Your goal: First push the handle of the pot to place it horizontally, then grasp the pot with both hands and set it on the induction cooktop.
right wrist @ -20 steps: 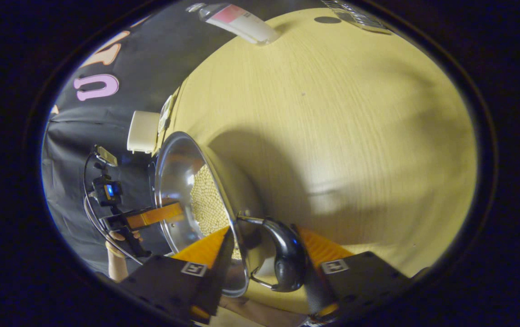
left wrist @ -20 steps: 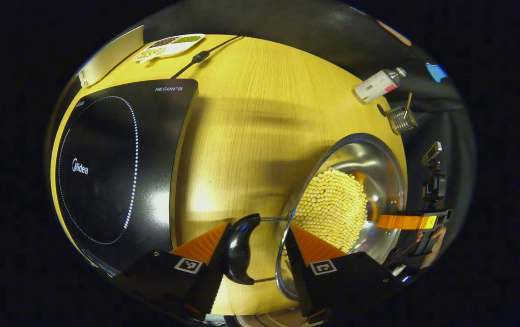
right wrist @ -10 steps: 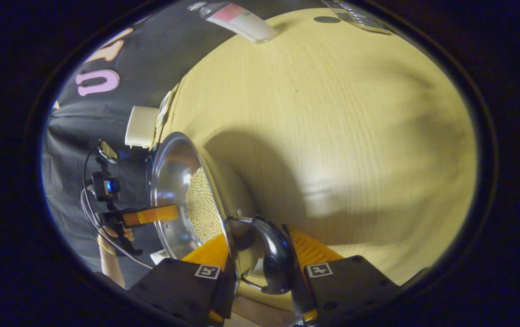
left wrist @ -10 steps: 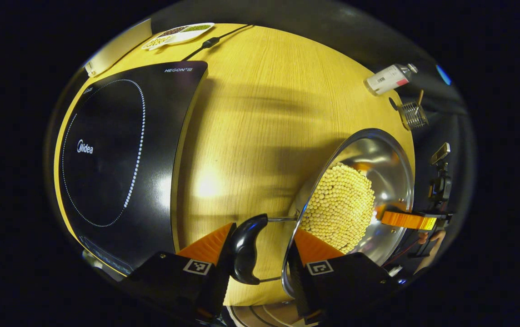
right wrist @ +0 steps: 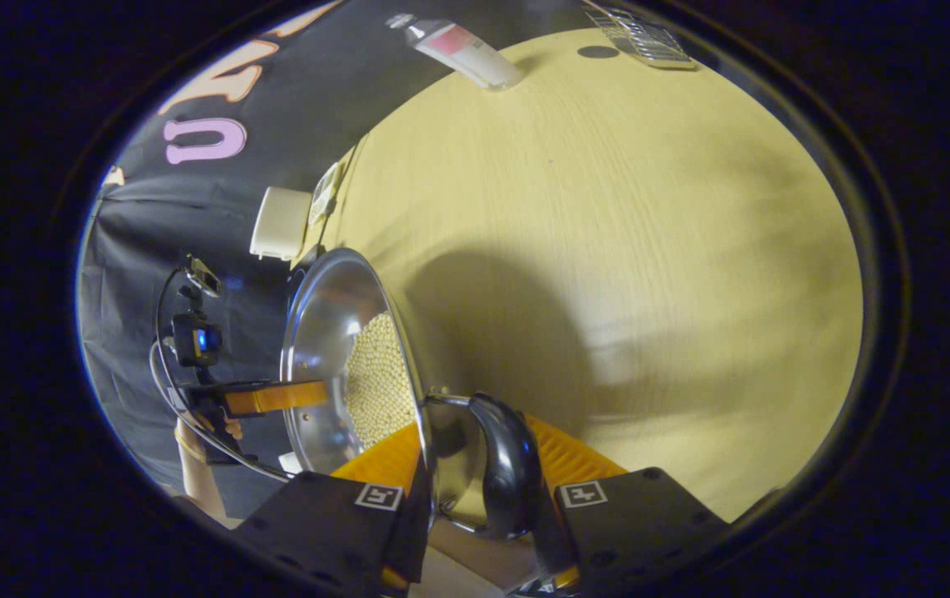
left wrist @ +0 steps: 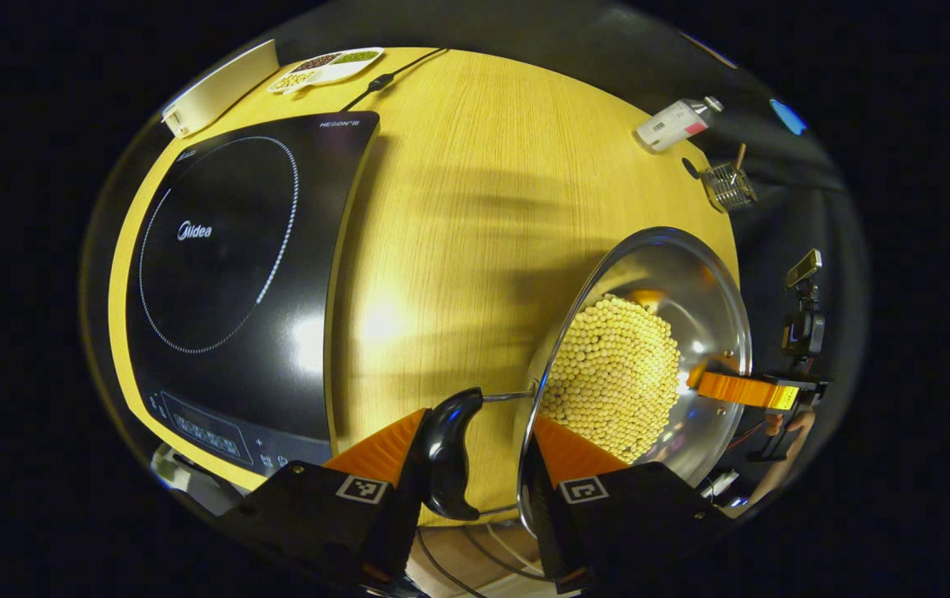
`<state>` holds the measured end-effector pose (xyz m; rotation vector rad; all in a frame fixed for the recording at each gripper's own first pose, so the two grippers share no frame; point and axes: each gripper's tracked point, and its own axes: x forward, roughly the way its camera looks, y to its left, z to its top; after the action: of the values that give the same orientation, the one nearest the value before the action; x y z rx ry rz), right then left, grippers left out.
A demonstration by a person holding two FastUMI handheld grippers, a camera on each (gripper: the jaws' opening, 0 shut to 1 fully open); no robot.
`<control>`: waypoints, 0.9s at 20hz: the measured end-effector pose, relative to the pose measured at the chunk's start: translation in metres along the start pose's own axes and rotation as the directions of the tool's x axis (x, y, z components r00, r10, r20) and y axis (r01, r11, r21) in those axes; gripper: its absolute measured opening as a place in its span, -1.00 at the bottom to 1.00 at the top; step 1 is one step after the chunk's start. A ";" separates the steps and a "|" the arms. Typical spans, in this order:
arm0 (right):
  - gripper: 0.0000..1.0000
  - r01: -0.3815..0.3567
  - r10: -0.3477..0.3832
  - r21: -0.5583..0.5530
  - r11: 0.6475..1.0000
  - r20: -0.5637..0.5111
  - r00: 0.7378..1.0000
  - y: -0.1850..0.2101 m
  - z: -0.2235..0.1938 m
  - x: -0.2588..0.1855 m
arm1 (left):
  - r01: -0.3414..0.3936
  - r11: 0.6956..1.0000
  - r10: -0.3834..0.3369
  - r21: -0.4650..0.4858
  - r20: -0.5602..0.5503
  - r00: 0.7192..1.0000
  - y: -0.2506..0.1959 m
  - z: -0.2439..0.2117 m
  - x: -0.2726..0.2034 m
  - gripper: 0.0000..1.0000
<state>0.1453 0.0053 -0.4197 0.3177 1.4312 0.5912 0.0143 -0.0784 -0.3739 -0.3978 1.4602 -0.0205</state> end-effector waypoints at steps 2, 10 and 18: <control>0.07 -0.004 0.004 0.002 1.000 0.003 1.000 0.010 -0.012 -0.002 | -0.008 1.000 0.008 0.006 0.011 1.000 0.006 -0.007 -0.011 0.21; 0.07 -0.004 0.005 -0.053 0.999 0.029 1.000 0.076 -0.043 0.012 | -0.008 1.000 0.007 0.003 0.072 0.997 0.065 -0.015 -0.053 0.22; -0.05 0.031 -0.027 -0.052 0.998 0.087 0.996 0.180 -0.066 0.063 | 0.020 0.999 -0.027 0.046 0.145 0.989 0.171 0.001 -0.093 0.25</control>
<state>0.0479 0.1779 -0.3827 0.2766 1.3331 0.5844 -0.0347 0.1053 -0.3319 -0.3729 1.3088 -0.0416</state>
